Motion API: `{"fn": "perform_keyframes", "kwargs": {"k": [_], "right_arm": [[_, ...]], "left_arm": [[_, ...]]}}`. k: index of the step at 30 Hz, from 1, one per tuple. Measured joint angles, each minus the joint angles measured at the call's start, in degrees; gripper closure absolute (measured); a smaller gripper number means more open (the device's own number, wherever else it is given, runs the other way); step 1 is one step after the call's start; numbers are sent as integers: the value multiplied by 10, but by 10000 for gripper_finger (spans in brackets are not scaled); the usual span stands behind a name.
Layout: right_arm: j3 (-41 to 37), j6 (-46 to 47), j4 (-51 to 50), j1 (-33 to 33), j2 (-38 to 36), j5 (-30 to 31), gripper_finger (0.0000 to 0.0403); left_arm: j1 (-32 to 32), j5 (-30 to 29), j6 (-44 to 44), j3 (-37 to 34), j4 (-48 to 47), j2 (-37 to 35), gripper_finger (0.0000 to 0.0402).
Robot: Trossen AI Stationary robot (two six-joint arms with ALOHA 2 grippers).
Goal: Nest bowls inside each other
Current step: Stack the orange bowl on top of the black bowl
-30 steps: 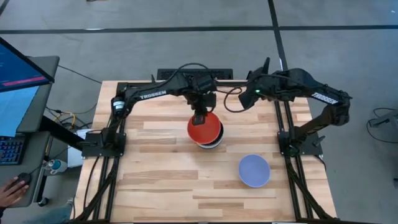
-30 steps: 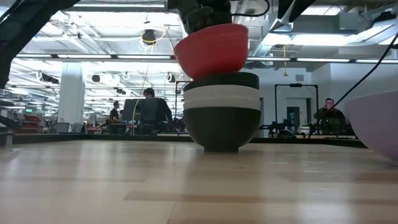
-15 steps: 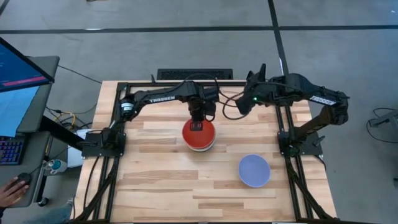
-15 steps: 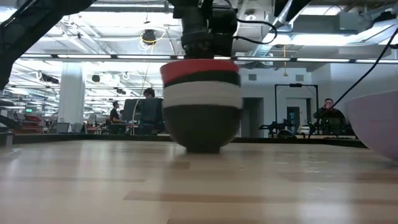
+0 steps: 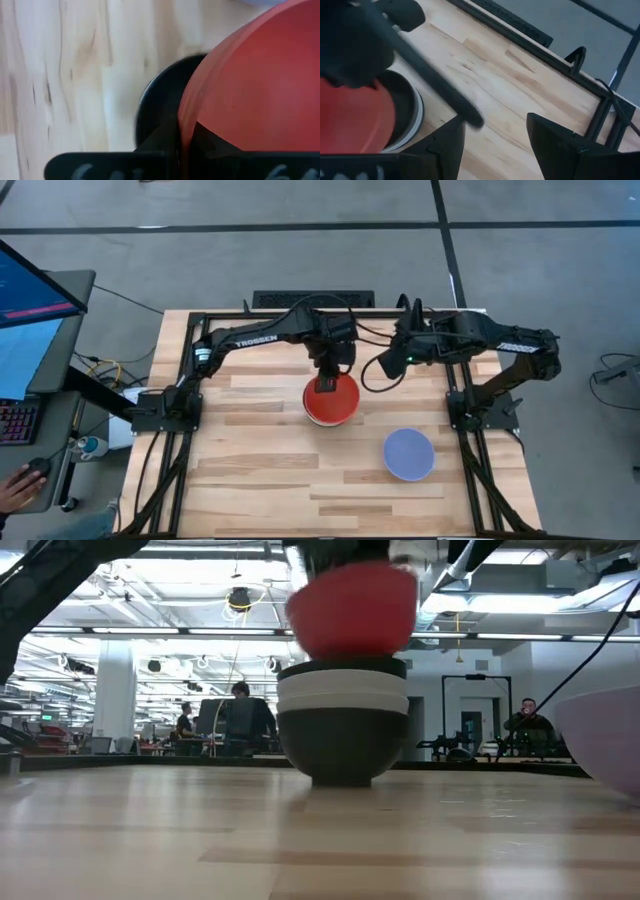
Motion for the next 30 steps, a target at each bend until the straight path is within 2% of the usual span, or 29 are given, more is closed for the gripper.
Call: {"fn": "perform_keyframes", "kwargs": {"k": [2,5,10,13,17,20,30], "right_arm": [[-1,-1,0,1,0,1,168],[-1,-3,0,1,0,15,168],[0,-9,0,-4,-10,24,168],[-1,-14,0,-7,-13,25,168],[-1,-23,0,-7,-15,30,168],[-1,-33,0,-8,-14,30,168],[-1,-39,0,-8,-14,30,168]], "left_arm": [[-5,0,1,17,-1,-2,398],[-6,-44,5,21,-16,-1,382],[-6,-61,7,-4,-25,0,356],[-9,-66,9,-22,-16,1,360],[-9,-30,14,-41,-20,1,381],[-10,-40,15,-42,-19,1,397],[-8,-62,5,-42,-39,1,383]]}}
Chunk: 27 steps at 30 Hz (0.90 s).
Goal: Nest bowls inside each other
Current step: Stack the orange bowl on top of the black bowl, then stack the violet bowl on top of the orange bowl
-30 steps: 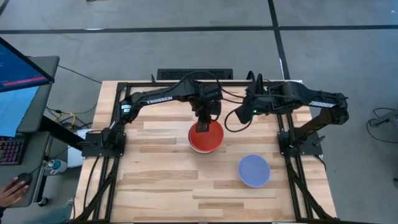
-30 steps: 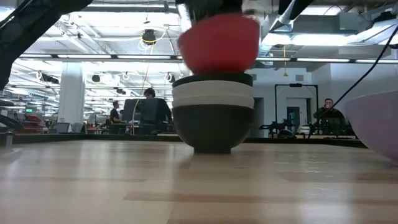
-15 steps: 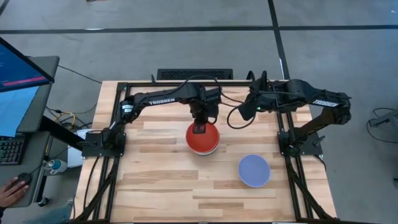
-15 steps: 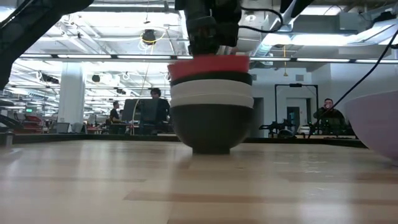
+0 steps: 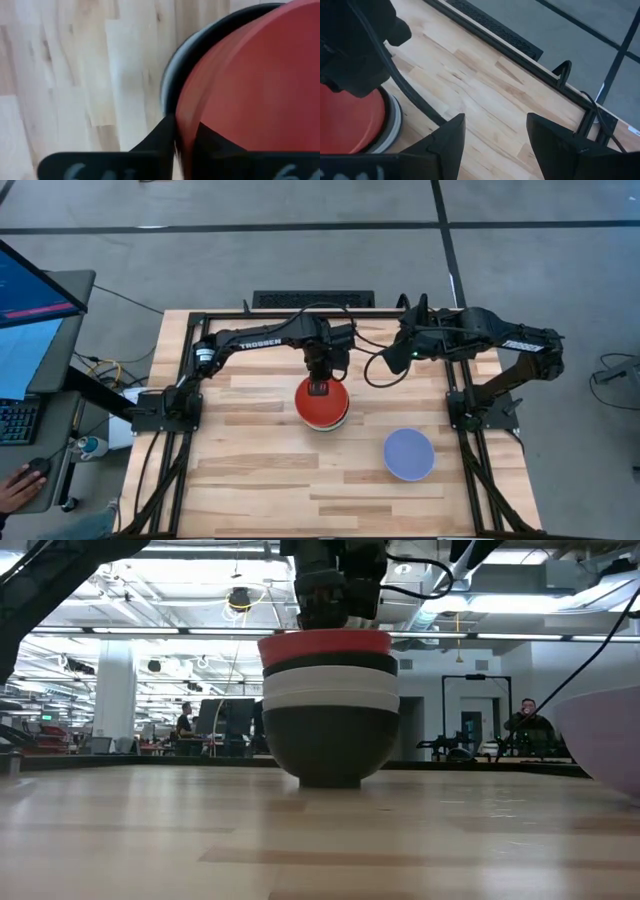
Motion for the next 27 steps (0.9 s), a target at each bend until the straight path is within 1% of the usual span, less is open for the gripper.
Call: {"fn": "perform_keyframes", "kwargs": {"k": [3,5,9,14,17,19,22,24,27], "right_arm": [[0,-3,0,0,0,0,168],[0,-4,0,0,0,0,168],[0,-4,0,0,0,0,168],[0,-5,0,0,0,0,168],[0,-7,0,0,0,0,168],[0,-16,0,-3,0,-1,168],[0,-19,0,-6,0,-7,168],[-5,-19,2,3,-8,-11,168],[-38,-3,2,42,-42,-4,168]], "left_arm": [[-1,26,-2,0,-3,0,362],[-2,29,-4,0,-4,0,347],[-9,-5,-7,0,-4,0,313],[-9,-29,-9,1,-6,0,273],[-9,-55,-9,27,-25,-1,256],[-9,-69,-9,51,-25,-2,249],[-11,-67,-14,93,-44,-2,245],[-17,-61,-16,117,-50,-5,245],[-31,-47,-19,93,-16,-47,252]]}}
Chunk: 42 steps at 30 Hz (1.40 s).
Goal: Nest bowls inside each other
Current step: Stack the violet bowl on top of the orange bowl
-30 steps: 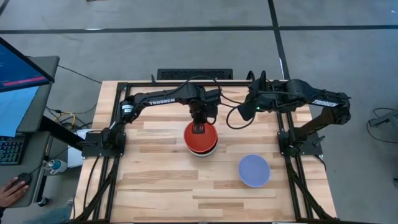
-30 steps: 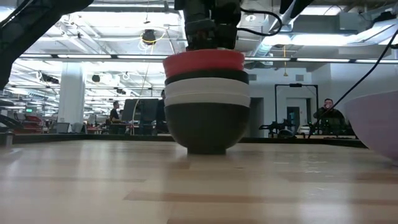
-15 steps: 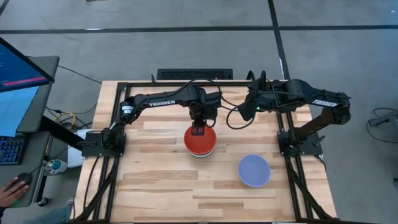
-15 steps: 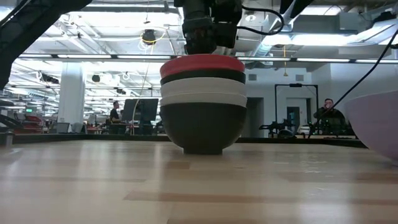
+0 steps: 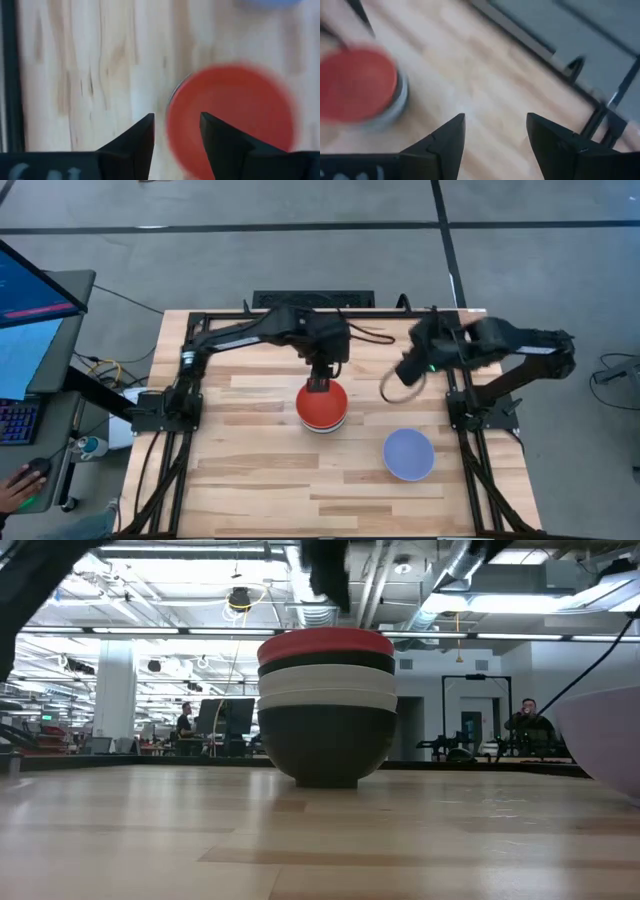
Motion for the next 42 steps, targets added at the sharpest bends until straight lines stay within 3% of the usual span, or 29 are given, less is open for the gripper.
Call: {"fn": "perform_keyframes", "kwargs": {"k": [4,9,13,19,26,35,39,42], "right_arm": [[-117,73,0,71,-71,-47,173],[-282,284,34,211,-156,-196,179],[-359,405,134,349,-142,-230,180],[-382,572,118,468,-73,-236,180],[-382,624,144,485,-16,-203,161],[-382,630,125,450,65,-191,158],[-399,638,102,423,63,-194,158],[-440,618,177,404,34,-201,158]], "left_arm": [[-20,17,-6,-1,62,-61,268],[-40,31,-21,-2,109,-117,278],[-55,-2,-36,-2,103,-145,278],[-62,-26,-67,-2,87,-158,278],[-71,-26,-78,-3,83,-150,278],[-85,-26,-85,-3,75,-150,278],[-85,-26,-85,-3,75,-150,278],[-85,-26,-85,-3,74,-150,278]]}}
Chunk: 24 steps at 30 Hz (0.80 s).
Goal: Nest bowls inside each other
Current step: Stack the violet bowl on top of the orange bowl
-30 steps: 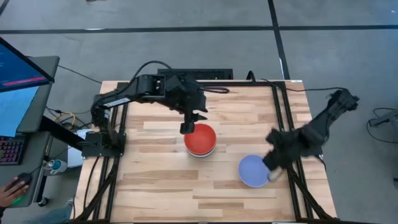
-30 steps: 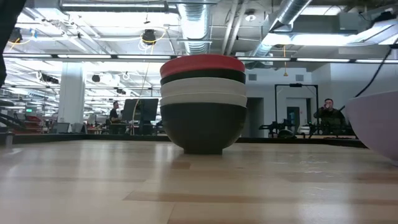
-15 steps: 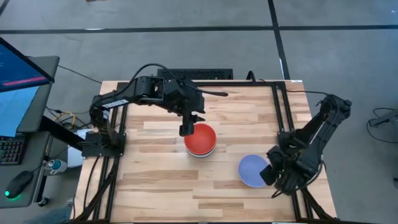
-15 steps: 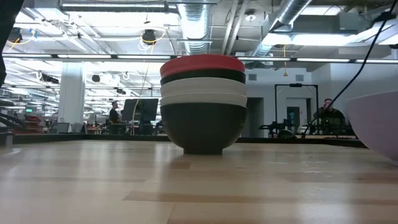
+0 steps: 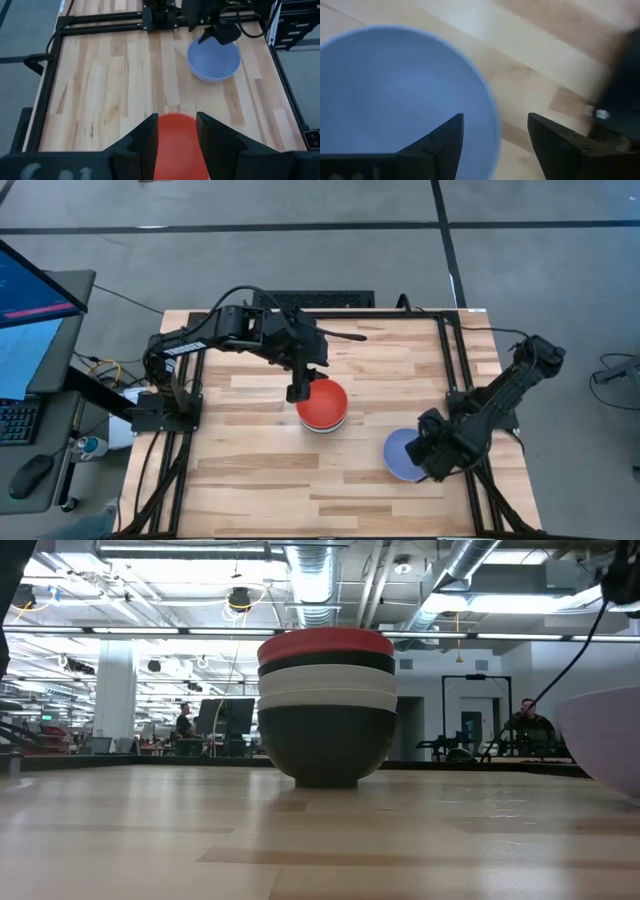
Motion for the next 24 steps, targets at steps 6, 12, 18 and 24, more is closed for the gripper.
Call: {"fn": "perform_keyframes", "kwargs": {"k": [6,12,18,24], "right_arm": [[-56,-15,75,-24,-36,-3,158],[-57,-57,71,-43,-35,-21,158],[-82,-64,163,-52,-27,-30,171],[-90,-22,179,-54,-27,-35,227]], "left_arm": [[0,0,0,0,-26,0,278],[0,0,3,0,-33,0,278],[0,0,12,0,-34,0,278],[0,0,17,0,-37,0,278]]}}
